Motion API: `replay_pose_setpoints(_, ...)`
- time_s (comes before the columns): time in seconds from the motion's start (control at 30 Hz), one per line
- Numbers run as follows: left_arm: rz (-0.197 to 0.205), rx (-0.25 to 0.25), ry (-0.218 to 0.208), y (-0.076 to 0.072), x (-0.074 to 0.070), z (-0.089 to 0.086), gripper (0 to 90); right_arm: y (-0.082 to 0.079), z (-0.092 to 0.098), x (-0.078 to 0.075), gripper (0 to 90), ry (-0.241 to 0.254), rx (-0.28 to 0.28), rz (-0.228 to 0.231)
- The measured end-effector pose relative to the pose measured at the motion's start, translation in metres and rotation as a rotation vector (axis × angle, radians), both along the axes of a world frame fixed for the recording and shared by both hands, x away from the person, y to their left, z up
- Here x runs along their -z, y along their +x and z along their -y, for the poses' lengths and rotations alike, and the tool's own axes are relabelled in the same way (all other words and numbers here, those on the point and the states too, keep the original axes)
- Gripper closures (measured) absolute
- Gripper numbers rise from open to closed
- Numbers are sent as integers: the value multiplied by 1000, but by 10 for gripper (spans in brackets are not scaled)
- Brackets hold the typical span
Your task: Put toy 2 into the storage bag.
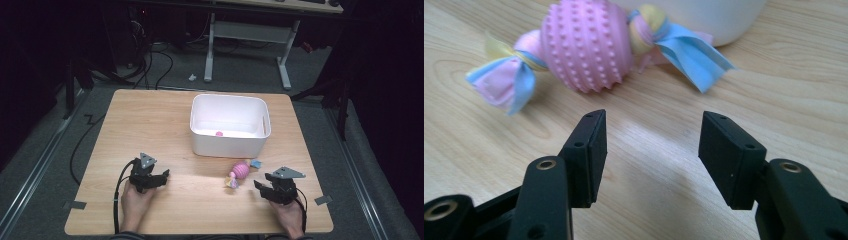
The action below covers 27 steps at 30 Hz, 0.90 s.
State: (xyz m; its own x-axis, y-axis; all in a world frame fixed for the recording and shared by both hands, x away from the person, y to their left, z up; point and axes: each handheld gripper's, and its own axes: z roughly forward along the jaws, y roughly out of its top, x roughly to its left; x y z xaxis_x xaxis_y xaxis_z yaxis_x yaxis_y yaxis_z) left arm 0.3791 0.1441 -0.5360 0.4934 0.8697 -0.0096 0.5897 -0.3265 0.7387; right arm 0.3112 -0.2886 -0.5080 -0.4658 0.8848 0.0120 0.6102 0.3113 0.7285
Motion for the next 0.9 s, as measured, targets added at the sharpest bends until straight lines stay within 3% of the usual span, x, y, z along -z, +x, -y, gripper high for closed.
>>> replay_pose_setpoints(0.2,0,0,0,0,0,0,250,3,-9,-15,432,-4,-39,5)
replay_pose_setpoints(0.23,0,0,0,0,0,0,249,3,-13,-22,431,-12,-53,34)
replay_pose_setpoints(0.33,0,-1,0,0,0,0,248,7,-19,-30,429,-12,-74,44)
replay_pose_setpoints(0.47,0,-3,-2,0,0,0,247,13,-26,-33,425,-30,-93,44)
replay_pose_setpoints(0.67,0,-4,-2,0,0,0,247,22,-34,-36,409,-17,-103,33)
replay_pose_setpoints(0.9,0,-4,-2,0,0,0,247,33,-45,-34,376,-19,-113,-2)
